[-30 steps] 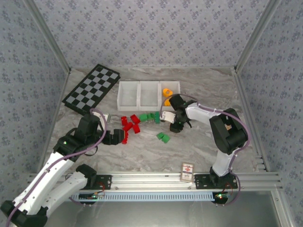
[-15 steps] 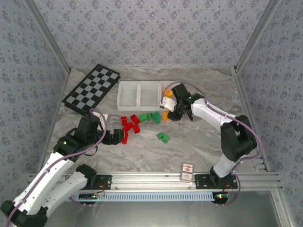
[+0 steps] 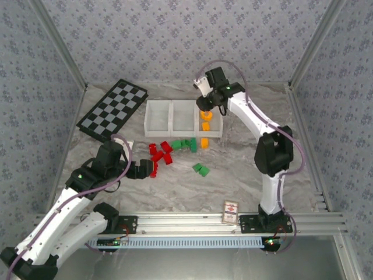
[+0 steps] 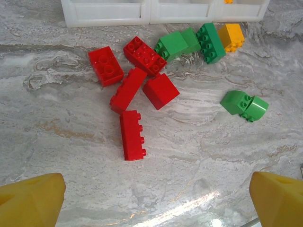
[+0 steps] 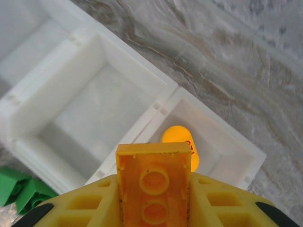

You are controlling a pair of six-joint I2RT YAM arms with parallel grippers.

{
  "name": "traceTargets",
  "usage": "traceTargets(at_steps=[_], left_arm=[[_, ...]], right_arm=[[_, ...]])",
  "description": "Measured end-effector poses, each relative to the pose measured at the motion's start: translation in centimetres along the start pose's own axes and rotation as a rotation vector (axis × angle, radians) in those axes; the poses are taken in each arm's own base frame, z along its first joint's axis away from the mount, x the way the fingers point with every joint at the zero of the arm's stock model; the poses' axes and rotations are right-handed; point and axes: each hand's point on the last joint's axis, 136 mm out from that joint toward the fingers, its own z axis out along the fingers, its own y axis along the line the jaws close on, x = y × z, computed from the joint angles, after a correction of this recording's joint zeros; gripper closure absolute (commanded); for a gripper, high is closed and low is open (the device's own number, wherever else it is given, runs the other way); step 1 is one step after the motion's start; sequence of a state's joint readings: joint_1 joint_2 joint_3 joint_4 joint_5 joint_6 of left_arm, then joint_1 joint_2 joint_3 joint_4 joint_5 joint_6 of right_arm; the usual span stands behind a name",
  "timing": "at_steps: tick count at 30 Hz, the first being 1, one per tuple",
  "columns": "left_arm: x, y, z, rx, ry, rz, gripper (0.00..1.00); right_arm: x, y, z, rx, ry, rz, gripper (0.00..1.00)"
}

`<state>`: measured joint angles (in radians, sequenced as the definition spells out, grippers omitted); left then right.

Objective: Sort the legos into containers by color
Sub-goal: Place the lego in the container.

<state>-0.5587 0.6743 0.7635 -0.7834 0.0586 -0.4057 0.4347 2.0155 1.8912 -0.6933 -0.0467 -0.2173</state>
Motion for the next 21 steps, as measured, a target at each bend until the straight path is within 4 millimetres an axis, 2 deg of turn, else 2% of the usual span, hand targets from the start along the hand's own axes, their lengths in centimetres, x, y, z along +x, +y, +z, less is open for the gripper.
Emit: traceTargets(at_steps=[5,10,13,17,21], left_arm=[[0.0,-0.1,-0.1,0.003,-0.006,0.001,0.00],[0.0,-0.2,-0.1,0.007,-0.004,0.005,0.00],[0.0,-0.2,-0.1,0.007,-0.004,0.005,0.00],[0.0,-0.2,-0.1,0.007,-0.004,0.005,0.00],[0.0,-0.2,-0.1,0.007,-0.004,0.005,0.00]], right_arm=[[2.8,-1.3,3.3,0.026,0.122,0.136,0.67],[5.1,-1.5,5.2,0.036,0.205,0.224,0.67],[5.8,-1.4,5.4,0.036,0.231,0.255,0.63],[6.1,-1.6,5.4,0.054,0.245,0.283,0.51],[6.9,-1.7,5.3,0.074,0.271,0.295,0.44]])
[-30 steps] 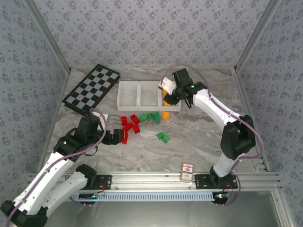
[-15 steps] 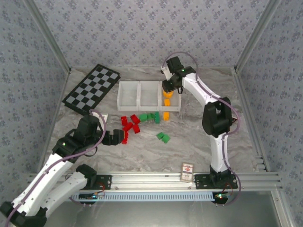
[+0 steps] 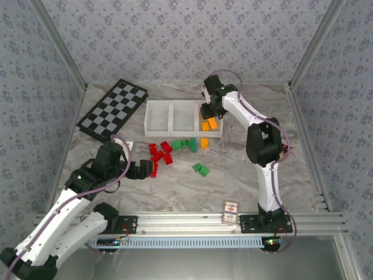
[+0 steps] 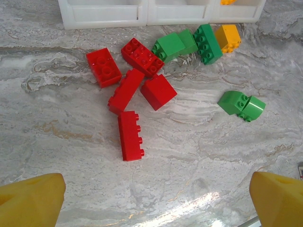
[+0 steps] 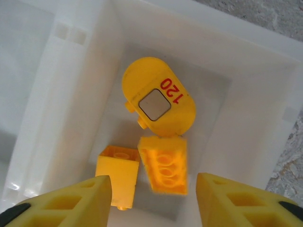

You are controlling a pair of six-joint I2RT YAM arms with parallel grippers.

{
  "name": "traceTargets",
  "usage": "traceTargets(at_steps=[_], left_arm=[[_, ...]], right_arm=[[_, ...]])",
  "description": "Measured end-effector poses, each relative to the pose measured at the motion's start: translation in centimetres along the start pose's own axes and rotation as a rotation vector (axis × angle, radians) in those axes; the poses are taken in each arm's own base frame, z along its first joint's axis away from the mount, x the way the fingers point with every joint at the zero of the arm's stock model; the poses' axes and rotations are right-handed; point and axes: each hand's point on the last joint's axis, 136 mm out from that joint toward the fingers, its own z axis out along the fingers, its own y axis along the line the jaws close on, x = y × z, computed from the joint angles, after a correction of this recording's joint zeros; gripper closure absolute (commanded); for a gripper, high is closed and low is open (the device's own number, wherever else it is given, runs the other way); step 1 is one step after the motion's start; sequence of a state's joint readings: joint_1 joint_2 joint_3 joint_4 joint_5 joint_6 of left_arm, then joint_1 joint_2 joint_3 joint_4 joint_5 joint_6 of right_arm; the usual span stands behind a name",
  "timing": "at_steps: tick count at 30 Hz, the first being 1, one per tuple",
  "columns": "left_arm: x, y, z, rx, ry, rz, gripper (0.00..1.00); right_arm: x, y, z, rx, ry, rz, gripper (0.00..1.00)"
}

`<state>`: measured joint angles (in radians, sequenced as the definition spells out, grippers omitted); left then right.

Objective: Sort the legos into containers by color
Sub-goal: Place the lego in the container, then pick up the lego from the center of the table.

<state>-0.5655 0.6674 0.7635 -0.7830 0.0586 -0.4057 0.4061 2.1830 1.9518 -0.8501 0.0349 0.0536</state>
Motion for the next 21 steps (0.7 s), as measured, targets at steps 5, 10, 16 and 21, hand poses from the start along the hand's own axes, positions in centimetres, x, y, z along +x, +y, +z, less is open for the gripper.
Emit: traceTargets(at_steps=[5,10,16,21], left_arm=[[0.0,0.0,0.0,0.000,0.001,0.000,0.00],[0.0,0.0,0.0,0.000,0.001,0.000,0.00],[0.0,0.0,0.1,-0.001,0.003,0.000,0.00],[0.1,0.0,0.2,-0.004,0.009,-0.001,0.00]], right_arm=[[0.8,-0.2,0.2,0.009,0.028,0.017,0.43],[1.9,-0.1,-0.5,0.011,0.038,0.049,0.37],[4.1,0.5,-4.9,0.003,-0.023,0.108,0.30],[7.5,1.6,-8.0,-0.046,-0.076,0.157,0.24]])
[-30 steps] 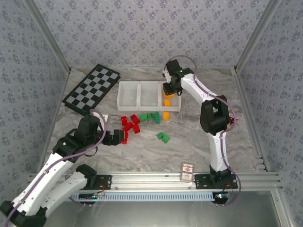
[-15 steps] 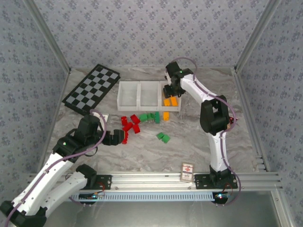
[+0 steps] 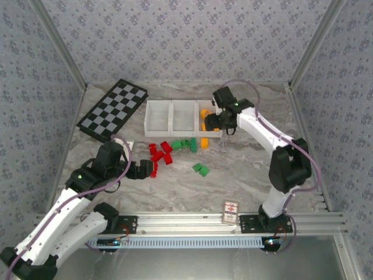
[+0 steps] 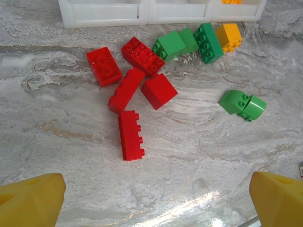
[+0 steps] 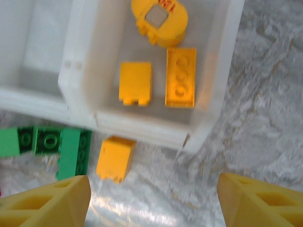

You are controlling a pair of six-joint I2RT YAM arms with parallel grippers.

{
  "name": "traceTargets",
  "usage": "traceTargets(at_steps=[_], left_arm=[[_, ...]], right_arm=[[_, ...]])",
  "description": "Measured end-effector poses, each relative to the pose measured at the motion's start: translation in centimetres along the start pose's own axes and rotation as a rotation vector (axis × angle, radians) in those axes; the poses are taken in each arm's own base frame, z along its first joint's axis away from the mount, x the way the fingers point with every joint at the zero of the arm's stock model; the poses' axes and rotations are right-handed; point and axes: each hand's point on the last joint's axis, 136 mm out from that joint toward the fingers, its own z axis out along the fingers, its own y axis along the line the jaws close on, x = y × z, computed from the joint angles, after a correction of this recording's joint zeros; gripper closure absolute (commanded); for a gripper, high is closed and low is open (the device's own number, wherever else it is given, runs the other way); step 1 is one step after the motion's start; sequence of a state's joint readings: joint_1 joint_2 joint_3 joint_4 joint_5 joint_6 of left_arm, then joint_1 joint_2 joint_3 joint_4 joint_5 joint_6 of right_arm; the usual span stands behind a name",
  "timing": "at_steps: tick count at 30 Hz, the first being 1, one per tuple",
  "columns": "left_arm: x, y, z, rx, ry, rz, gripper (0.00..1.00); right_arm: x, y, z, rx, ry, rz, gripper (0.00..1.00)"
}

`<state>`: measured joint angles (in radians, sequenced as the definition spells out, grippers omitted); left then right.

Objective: Sort the legos into containers by color
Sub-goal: Pick up the lego from the center of the table.

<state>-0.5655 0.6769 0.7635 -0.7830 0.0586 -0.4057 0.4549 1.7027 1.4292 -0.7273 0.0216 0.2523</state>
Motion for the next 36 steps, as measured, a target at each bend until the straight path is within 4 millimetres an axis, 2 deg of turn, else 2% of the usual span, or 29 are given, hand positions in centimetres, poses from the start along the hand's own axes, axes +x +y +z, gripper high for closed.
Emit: traceTargets(at_steps=[3,8,11,15,21,29,36], left_arm=[[0.1,0.1,0.2,-0.004,0.009,-0.001,0.00],[0.2,0.1,0.5,-0.009,0.021,-0.001,0.00],[0.2,0.1,0.5,-0.010,0.023,-0.001,0.00],[0.2,0.1,0.5,-0.010,0.023,-0.001,0.00],[0.2,0.1,0.5,-0.009,0.022,-0.001,0.00],[0.2,0.0,0.3,-0.004,0.017,0.002,0.00],[0.2,0.0,0.4,-0.004,0.018,0.002,0.00]], right_arm=[[2.8,0.3,-0.2,-0.016,0.021,0.031,0.22],[6.8,1.2,0.6,-0.026,0.061,0.108,0.18],[8.1,2.0,1.2,-0.025,0.069,0.148,0.17],[7.7,3.0,2.3,-0.024,0.055,0.186,0.18],[7.5,2.8,5.3,0.013,0.090,0.241,0.26],[4.1,3.5,6.8,0.024,0.038,0.274,0.29],[3.1,3.9,8.3,0.044,0.041,0.269,0.34]])
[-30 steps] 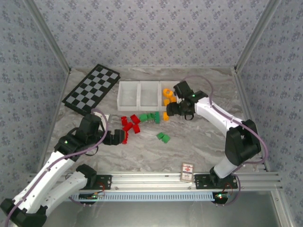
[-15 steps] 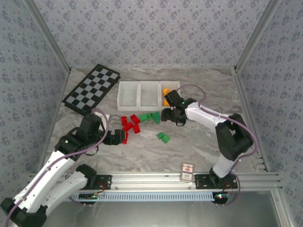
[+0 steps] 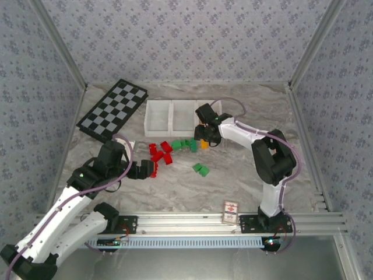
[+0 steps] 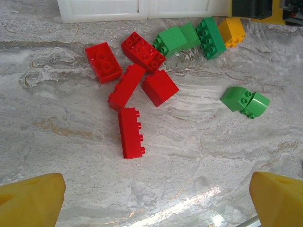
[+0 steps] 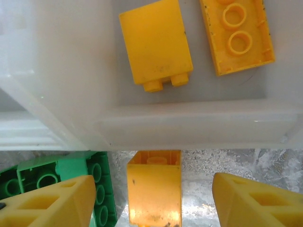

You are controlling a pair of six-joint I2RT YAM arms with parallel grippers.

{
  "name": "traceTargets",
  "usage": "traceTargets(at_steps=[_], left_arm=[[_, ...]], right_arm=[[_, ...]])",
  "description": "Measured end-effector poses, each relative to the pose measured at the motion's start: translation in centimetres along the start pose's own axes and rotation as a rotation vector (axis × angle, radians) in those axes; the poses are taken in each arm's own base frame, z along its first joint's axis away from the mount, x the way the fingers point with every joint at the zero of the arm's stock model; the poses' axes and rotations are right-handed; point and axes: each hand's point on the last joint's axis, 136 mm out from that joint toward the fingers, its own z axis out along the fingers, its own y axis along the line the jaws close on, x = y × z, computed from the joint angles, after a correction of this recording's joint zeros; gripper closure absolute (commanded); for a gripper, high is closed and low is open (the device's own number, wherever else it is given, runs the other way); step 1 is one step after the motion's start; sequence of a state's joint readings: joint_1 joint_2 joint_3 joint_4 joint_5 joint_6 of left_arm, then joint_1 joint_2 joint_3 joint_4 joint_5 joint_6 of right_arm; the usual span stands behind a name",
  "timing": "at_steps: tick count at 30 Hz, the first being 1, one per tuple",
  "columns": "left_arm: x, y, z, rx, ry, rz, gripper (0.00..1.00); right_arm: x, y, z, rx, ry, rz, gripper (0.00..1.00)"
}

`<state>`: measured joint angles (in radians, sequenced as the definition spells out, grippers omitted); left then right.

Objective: Sort the legos into containers by color
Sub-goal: Pick up the lego from the center of the table.

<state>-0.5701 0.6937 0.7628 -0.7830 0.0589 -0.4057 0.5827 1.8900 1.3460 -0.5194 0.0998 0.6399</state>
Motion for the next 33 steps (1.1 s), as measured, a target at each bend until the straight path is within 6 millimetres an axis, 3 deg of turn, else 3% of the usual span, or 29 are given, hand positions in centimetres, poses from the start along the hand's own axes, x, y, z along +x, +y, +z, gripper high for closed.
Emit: traceTargets(at_steps=[17,33], left_arm=[[0.0,0.0,0.0,0.000,0.000,0.000,0.00],[0.0,0.0,0.0,0.000,0.001,0.000,0.00]], right_arm=[[1.1,-0.7,1.4,0.093,0.018,-0.037,0.48],[1.1,-0.8,1.5,0.097,0.021,-0.064,0.60]])
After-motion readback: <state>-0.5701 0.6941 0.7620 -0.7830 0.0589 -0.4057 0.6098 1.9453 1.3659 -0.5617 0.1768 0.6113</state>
